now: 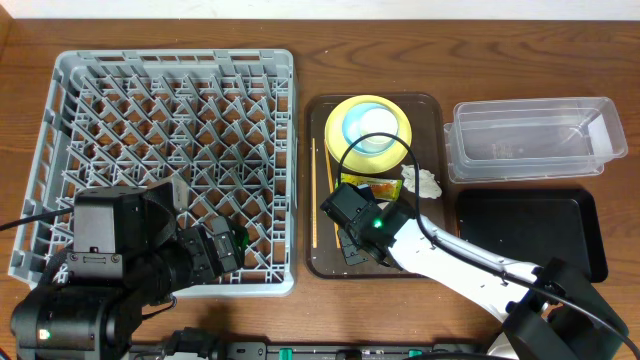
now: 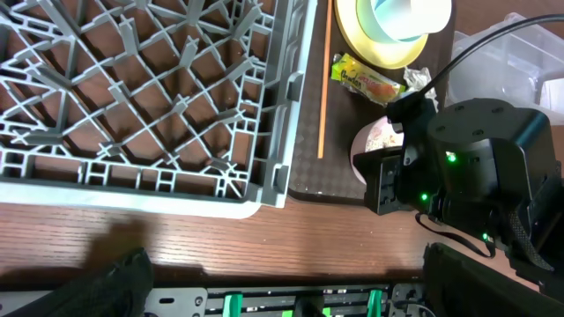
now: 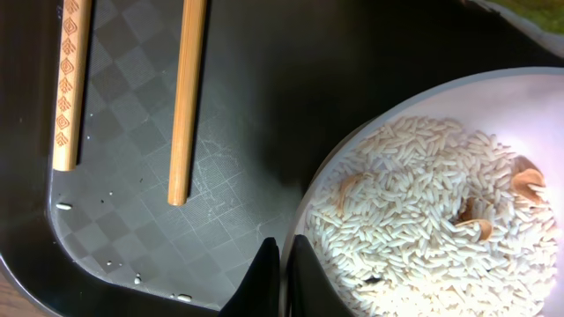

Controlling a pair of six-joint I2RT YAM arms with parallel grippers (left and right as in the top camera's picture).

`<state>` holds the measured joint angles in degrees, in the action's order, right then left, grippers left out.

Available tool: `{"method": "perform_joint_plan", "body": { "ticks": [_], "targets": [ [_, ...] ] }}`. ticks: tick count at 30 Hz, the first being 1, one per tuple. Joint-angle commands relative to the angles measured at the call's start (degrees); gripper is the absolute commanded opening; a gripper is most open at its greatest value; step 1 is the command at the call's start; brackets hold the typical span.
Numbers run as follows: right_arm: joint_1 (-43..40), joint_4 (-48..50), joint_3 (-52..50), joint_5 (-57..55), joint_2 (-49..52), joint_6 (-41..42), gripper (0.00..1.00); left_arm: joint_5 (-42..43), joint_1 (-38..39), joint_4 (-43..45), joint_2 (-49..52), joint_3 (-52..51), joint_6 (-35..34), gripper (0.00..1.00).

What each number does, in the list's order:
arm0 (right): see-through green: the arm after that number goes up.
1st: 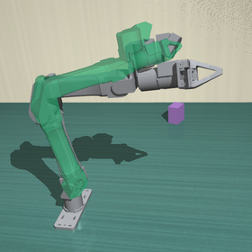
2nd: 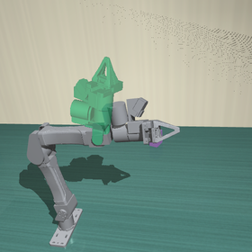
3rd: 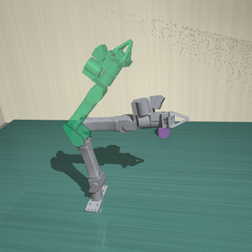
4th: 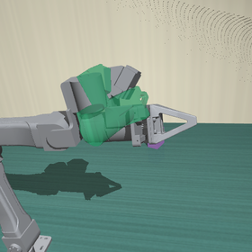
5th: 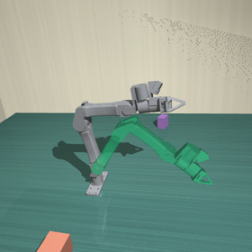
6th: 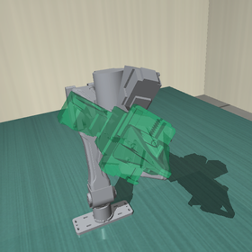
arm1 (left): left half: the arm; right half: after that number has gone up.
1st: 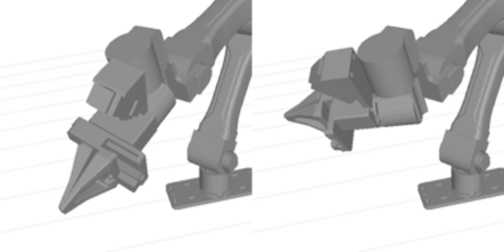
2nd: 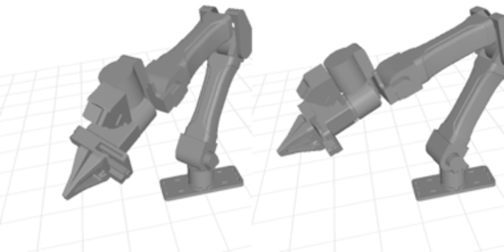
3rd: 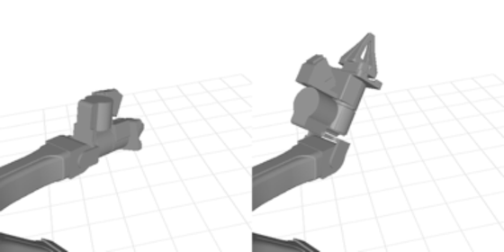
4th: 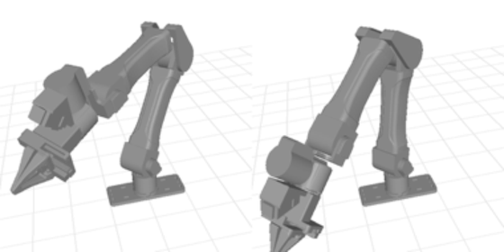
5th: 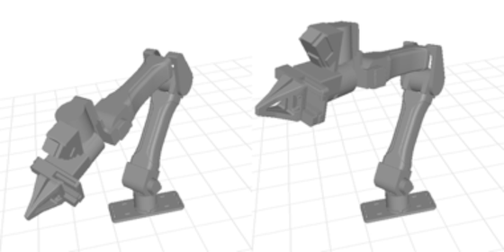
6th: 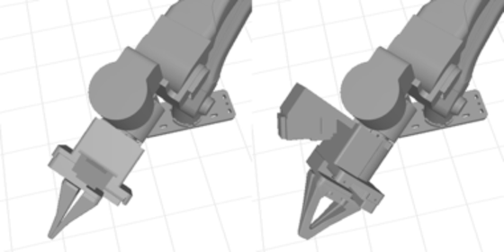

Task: Sort waste into correct bins and load items into the dishwasher rack
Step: 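Carry the pink bowl to the black tray and tip out the rice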

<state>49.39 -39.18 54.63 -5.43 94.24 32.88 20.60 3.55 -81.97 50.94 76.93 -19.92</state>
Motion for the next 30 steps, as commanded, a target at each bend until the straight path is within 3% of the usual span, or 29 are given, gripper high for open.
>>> {"method": "perform_joint_plan", "body": {
  "ticks": [1,6,16,25,30],
  "targets": [
    [0.57,-0.44,-0.59,0.55,0.59,0.94,0.01,-0.74,0.17,0.22,-0.09,-0.07,-0.33,1.00],
    [0.15,-1.44,0.63,1.07,-0.37,-0.55,0.01,-0.74,0.17,0.22,-0.09,-0.07,-0.33,1.00],
    [-6.36,-17.16,10.78,-1.42,-11.15,-2.43,0.01,-0.74,0.17,0.22,-0.09,-0.07,-0.33,0.99],
    [-22.45,-25.11,11.30,-1.01,-23.71,-9.42,0.01,-0.74,0.17,0.22,-0.09,-0.07,-0.33,0.99],
    [-35.85,-25.81,11.26,8.04,-26.53,-16.44,0.01,-0.72,0.17,0.22,-0.09,-0.07,-0.33,0.99]
  ]
}}
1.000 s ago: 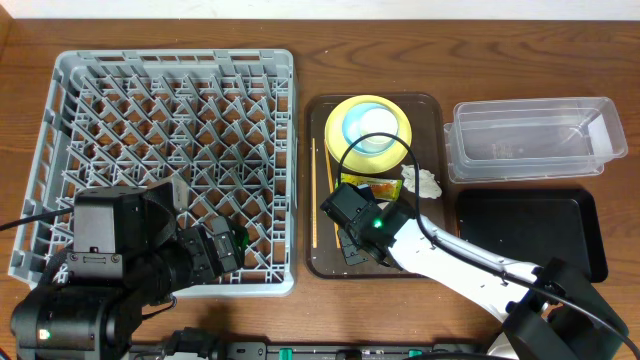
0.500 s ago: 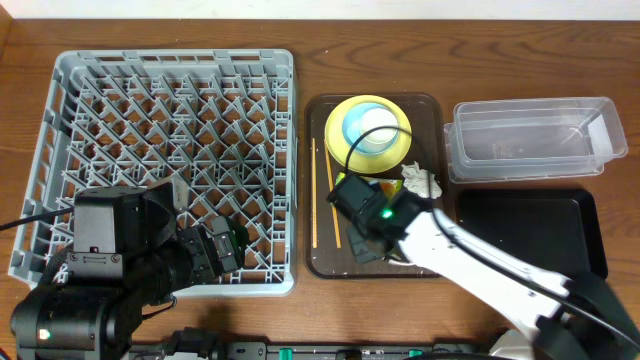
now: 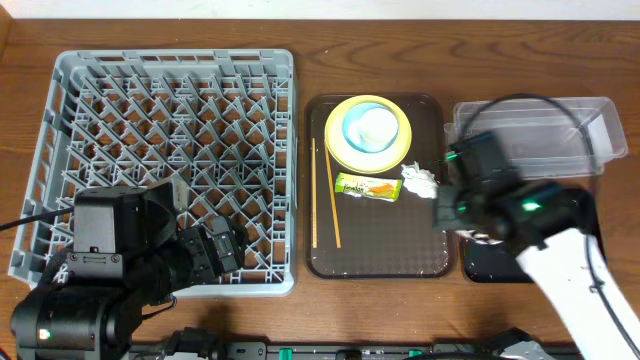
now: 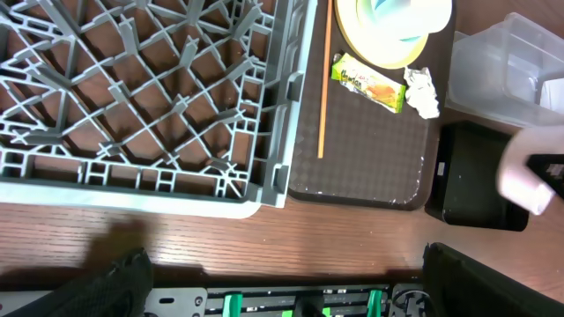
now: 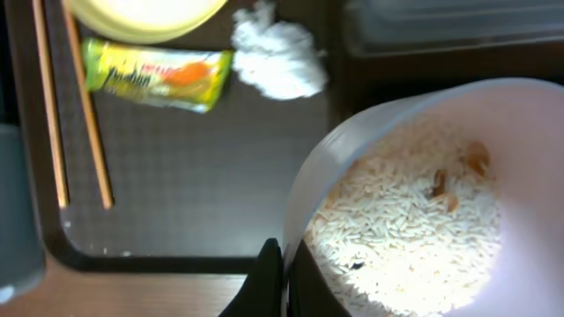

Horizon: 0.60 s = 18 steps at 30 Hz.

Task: Sort waste into correct bins and load items into the dishwasher rack
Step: 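Carry the pink bowl to the black tray and tip out the rice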

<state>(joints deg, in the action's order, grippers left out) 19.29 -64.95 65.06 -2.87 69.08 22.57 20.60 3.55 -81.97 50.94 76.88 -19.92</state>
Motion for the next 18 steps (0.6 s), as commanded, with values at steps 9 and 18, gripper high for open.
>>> {"method": "perform_joint_plan", "body": {
  "ticks": [9,18],
  "targets": [
    [-32.48,-0.22,-0.70,31.89,-1.44,-21.24,0.01,-0.74,0.17,0.22,-0.09,-0.02,-0.33,0.99],
    [-54.49,1.20,-6.51,54.90,-0.09,-34.29,0.01,-0.72,0.17,0.22,-0.09,-0.02,-0.33,0.99]
  ]
}}
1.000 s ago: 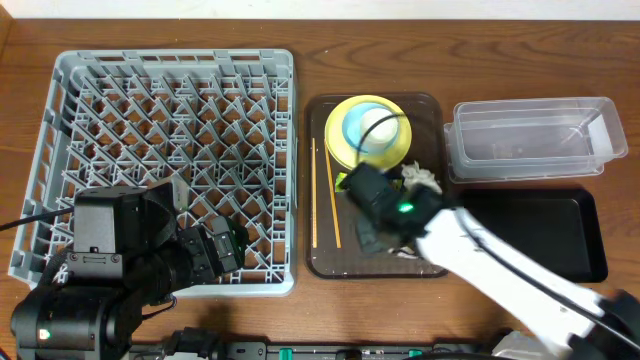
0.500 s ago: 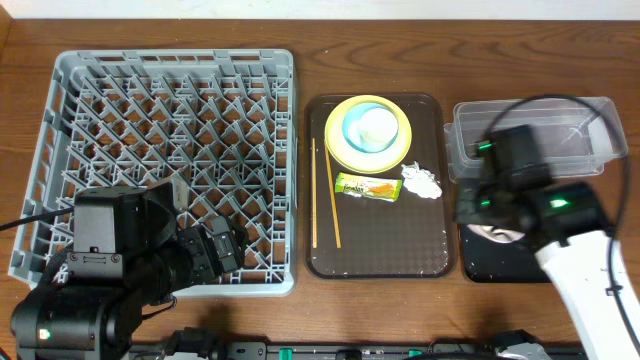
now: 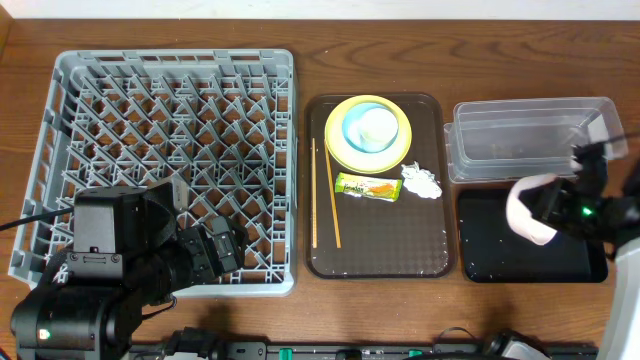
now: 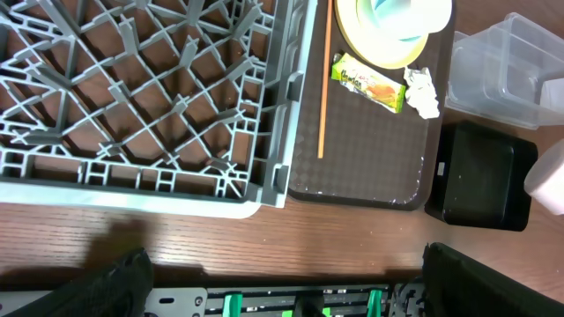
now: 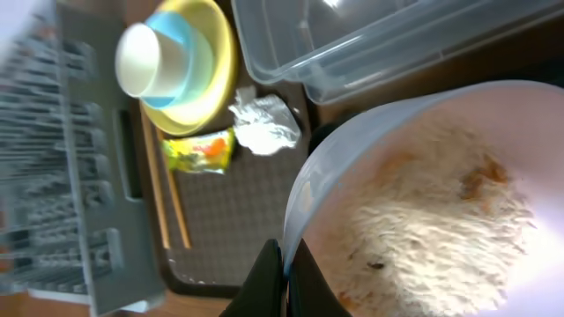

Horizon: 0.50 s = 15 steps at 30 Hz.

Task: Sort waste into correct bins and load items into the dishwasher rack
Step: 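Carry the pink bowl to the black tray and tip out the rice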

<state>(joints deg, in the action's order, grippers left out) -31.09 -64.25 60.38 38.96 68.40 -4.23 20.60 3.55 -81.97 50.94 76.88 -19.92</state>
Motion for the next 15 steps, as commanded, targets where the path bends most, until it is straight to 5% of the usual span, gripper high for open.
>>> {"method": "perform_joint_plan", "body": {
  "ticks": [1,15],
  "targets": [
    [-6.40,1.14,-3.19,16.11,1.09,-8.74,0.01,-0.74,0.17,0.22,-0.09,-0.02,-0.33,0.99],
    [-25.09,14.80,-21.09,44.81,11.15,-16.31,0.01,-0.72,0.17,0.22,-0.09,-0.02,-0.33,0.99]
  ]
}}
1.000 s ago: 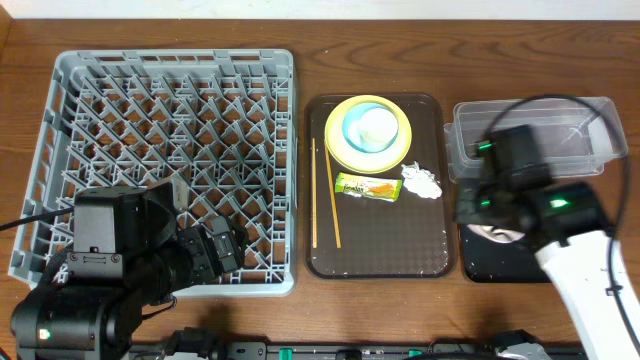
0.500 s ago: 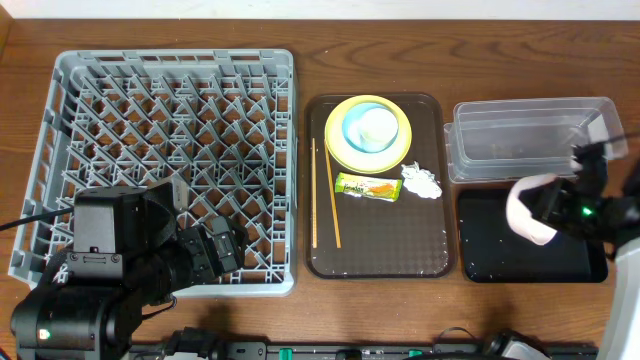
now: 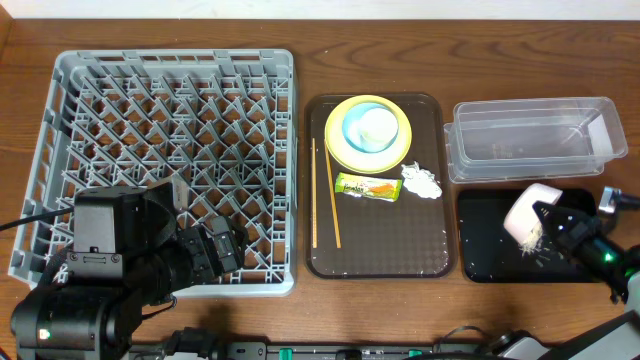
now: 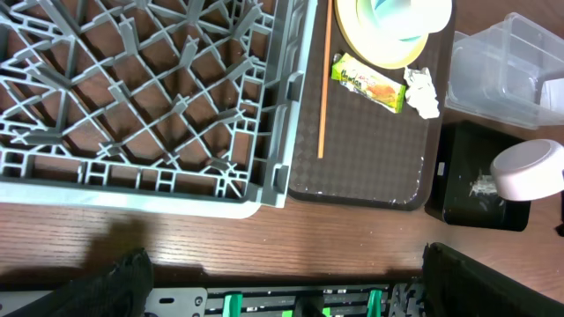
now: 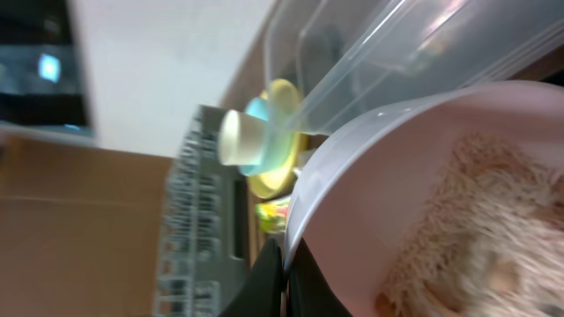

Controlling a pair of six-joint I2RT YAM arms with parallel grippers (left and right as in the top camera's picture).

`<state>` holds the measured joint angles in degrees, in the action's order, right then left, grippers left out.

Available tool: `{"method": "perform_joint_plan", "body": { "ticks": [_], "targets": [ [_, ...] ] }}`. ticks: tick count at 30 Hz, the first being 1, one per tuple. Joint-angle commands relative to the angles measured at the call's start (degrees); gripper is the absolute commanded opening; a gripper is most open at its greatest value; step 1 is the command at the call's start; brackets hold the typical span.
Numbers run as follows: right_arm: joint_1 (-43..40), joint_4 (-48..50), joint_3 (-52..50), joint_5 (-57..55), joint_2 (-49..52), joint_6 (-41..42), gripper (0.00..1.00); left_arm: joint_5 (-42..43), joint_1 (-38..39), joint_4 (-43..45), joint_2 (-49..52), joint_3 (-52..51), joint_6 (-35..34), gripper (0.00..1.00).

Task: Sort waste into correct bins and load items into the dishwasher rack
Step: 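Carry the pink bowl to the black tray and tip out the rice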

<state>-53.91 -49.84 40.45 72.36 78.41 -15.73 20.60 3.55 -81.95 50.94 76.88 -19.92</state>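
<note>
My right gripper (image 5: 280, 264) is shut on the rim of a white bowl of rice (image 3: 522, 213). It holds the bowl tipped on its side over the black bin (image 3: 580, 265). Some rice (image 3: 533, 243) lies on the bin's floor, also visible as rice (image 4: 483, 185) in the left wrist view. Rice still clings inside the bowl (image 5: 458, 220). The grey dish rack (image 3: 160, 130) is at the left. My left gripper (image 3: 228, 248) hangs open and holds nothing, off the rack's near right corner.
The brown tray (image 3: 380, 245) holds a yellow plate (image 3: 345, 150) with a blue bowl and a cup (image 3: 370, 127), a snack wrapper (image 3: 367, 187), a crumpled tissue (image 3: 421, 181) and chopsticks (image 3: 318, 195). A clear bin (image 3: 530, 140) stands behind the black one.
The bowl has been tipped further onto its side over the black bin, and rice now lies in the bin. The right arm sits lower and further right. The left arm is unchanged.
My right gripper was shut on the rice bowl's rim on the tray. Then it held the bowl at the tray's right edge, and after that tilted over the black bin. Now the bowl is tipped steeply and rice has landed in the bin.
</note>
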Motion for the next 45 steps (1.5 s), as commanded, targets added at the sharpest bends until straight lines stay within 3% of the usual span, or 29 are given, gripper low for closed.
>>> {"method": "perform_joint_plan", "body": {
  "ticks": [1,17,24,26,30,45],
  "targets": [
    [-3.19,0.42,-1.62,12.41,1.75,-5.03,0.01,-0.74,0.17,0.20,-0.09,-0.02,-0.33,0.99],
    [-16.39,-0.90,-2.43,17.03,3.30,-3.45,0.01,-0.74,0.17,0.20,-0.09,-0.02,-0.33,0.99],
    [-16.57,2.14,-2.43,17.07,3.30,-2.01,0.01,-0.74,0.17,0.17,-0.09,-0.02,-0.33,0.99],
    [-16.52,-0.94,-2.43,17.07,3.28,-1.75,0.01,-0.74,0.17,0.20,-0.09,-0.02,-0.33,0.98],
    [-16.52,-3.74,-2.43,17.00,3.23,-7.87,0.01,-0.74,0.17,0.20,-0.09,-0.02,-0.33,0.99],
    [-14.84,-5.51,-1.46,17.03,3.08,-2.36,0.01,-0.74,0.17,0.20,-0.09,-0.02,-0.33,0.99]
  ]
}}
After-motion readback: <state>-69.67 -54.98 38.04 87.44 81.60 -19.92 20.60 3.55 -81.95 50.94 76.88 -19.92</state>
